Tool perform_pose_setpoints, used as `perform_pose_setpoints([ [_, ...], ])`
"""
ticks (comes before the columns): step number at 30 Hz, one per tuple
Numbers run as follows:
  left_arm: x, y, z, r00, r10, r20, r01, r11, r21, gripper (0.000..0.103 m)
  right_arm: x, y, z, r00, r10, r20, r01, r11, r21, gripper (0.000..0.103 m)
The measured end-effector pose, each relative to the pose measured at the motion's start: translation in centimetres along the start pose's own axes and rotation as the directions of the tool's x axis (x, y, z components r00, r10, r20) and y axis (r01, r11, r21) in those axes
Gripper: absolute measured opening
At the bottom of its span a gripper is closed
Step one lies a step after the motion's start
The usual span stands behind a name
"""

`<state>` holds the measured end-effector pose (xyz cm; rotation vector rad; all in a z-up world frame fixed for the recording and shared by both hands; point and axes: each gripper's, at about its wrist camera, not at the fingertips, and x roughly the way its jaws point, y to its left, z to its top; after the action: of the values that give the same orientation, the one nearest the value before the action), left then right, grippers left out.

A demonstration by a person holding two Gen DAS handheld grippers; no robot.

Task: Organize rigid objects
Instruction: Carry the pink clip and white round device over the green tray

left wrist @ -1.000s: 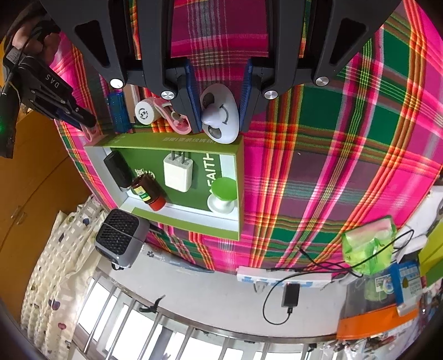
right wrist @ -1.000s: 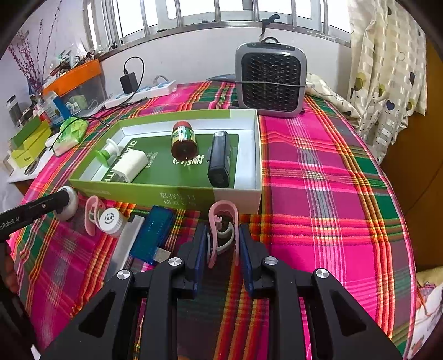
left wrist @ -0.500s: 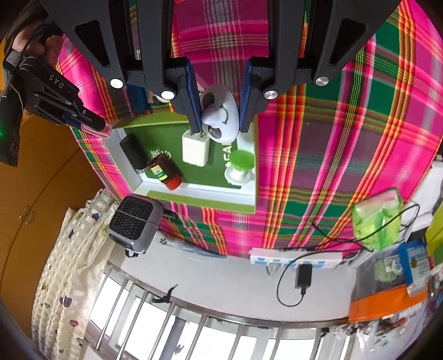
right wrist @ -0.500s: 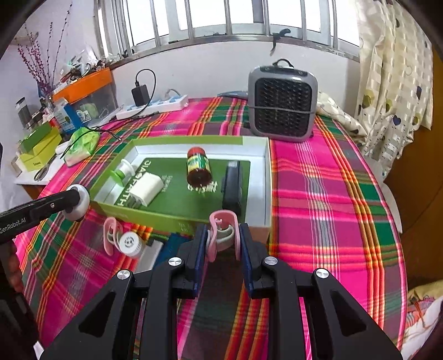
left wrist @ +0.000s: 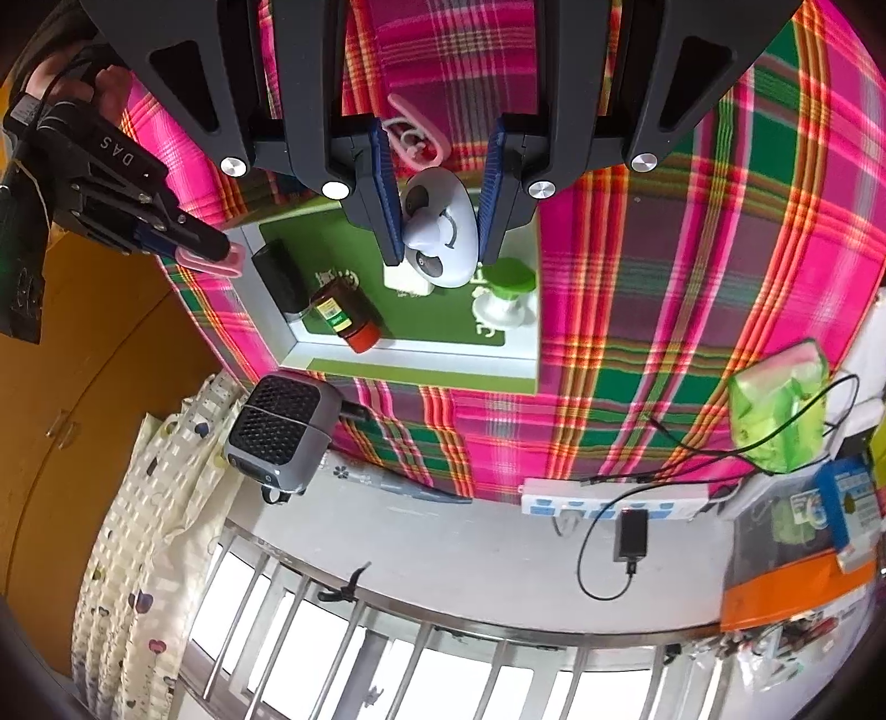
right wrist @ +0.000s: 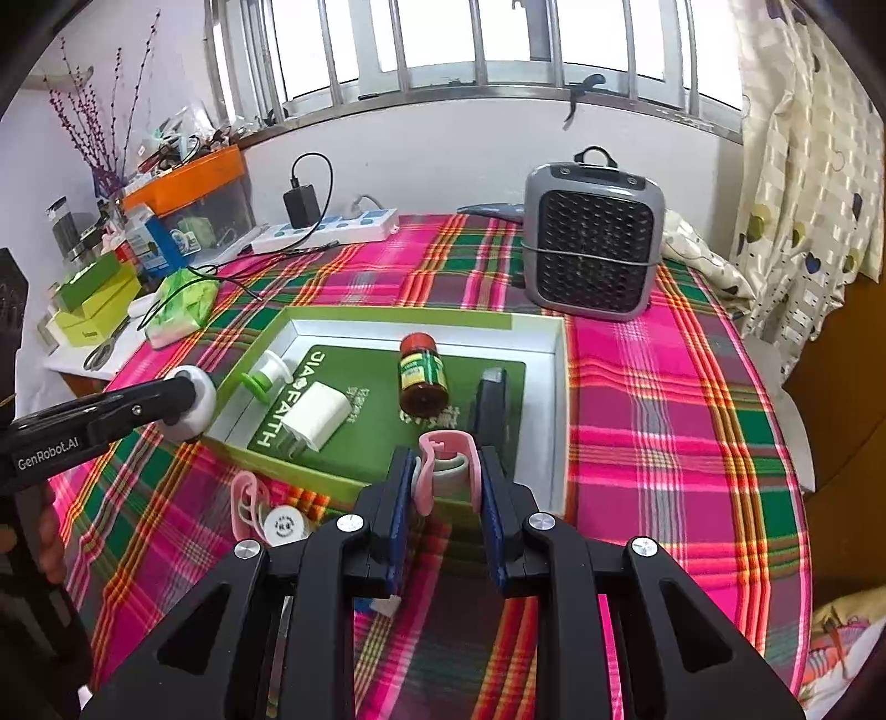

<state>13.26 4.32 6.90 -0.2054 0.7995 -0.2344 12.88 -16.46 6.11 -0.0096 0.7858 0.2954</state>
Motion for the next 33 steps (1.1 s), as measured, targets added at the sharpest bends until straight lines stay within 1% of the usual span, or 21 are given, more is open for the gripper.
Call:
perform_pose_setpoints([
  [4, 0.9, -0.4, 0.7, 1.000, -0.013, -0.014, 0.013, 1.000, 0.009, 0.026, 0.8, 0.3, 0.7, 0.999, 0.037, -0.004, -0.037, 0.999, -0.009, 0.024],
  [10, 2.5, -0.6, 1.9, 0.999, -0.028, -0.031, 0.028, 1.000, 0.013, 0.026, 3.1, 1.0, 1.3, 0.996, 0.074, -0.055, -0.076, 0.997, -0.034, 0.024],
  [14, 3.8, -0.9, 2.7, 0.999, -0.030, -0.042, 0.031, 0.999, 0.025, 0.026, 4.6, 1.2, 1.5, 0.993, 0.083, -0.085, -0.087, 0.995, -0.043, 0.024],
  [23, 7.5, -1.0, 3.9, 0.994, -0.043, -0.101, 0.046, 0.999, 0.027, 0.026, 7.0, 1.3, 1.6, 0.988, 0.099, -0.121, -0.106, 0.993, -0.051, 0.024],
  [29, 9.1, -0.9, 4.2, 0.991, -0.040, -0.125, 0.043, 0.999, 0.022, 0.026, 7.8, 1.1, 1.6, 0.986, 0.104, -0.128, -0.112, 0.992, -0.056, 0.024],
  [33, 9.8, -1.0, 4.6, 0.991, -0.036, -0.127, 0.038, 0.999, 0.020, 0.026, 8.1, 1.0, 1.6, 0.986, 0.104, -0.127, -0.112, 0.992, -0.057, 0.024],
])
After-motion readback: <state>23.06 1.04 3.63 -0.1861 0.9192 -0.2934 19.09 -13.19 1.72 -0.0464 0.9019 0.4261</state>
